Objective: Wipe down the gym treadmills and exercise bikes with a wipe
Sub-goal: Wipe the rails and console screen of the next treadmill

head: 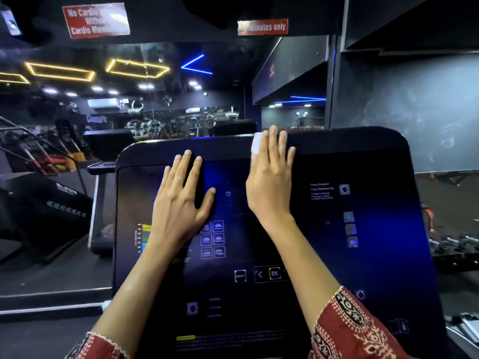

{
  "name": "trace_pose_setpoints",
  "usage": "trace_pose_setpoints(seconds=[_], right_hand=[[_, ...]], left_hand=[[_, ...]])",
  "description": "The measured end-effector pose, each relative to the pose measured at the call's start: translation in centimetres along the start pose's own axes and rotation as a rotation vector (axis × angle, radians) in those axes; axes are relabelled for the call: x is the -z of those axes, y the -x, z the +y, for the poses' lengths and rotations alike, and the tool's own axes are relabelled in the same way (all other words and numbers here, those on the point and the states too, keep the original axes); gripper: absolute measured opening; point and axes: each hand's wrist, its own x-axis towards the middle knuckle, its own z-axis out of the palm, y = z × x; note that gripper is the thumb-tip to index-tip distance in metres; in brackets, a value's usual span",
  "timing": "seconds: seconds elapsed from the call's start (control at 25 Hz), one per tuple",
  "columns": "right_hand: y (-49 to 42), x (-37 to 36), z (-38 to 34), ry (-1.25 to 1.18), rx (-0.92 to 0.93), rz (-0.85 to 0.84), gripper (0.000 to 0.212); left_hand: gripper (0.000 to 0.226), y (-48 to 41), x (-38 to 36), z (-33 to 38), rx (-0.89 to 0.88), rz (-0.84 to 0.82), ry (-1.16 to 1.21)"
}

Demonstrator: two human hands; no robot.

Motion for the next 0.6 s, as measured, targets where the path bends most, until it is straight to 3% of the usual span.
trace_pose_setpoints(seconds=[0.16, 0.2, 0.32, 0.36, 0.52, 0.6], right_hand=[[1.2, -1.8, -3.9, -0.018, 0.406, -0.149, 0.052], [1.3, -2.0, -3.9, 0.019, 0.397, -0.123, 0.051], [1.0, -2.6, -4.8, 0.037, 0.088, -0.009, 0.050], [1.1, -2.9, -5.9, 0.018, 0.062, -0.008, 0.051], [2.9, -4.8, -9.6, -0.012, 0.406, -0.157, 0.054], [2.8, -5.0, -9.6, 0.054, 0.381, -0.089, 0.052]], left_hand=[[0.063, 0.5, 0.7, -2.4, -0.007, 0.002, 0.004], [0.063, 0.7, 0.9, -3.0, -0.006, -0.002, 0.006], [0.064, 1.3, 1.6, -4.9, 0.004, -0.009, 0.011], [0.064, 1.5, 1.7, -5.5, 0.004, -0.011, 0.018], [0.064, 2.2, 2.6, -8.2, -0.019, 0.005, 0.022], [0.063, 2.7, 3.2, -9.6, -0.035, 0.019, 0.018]])
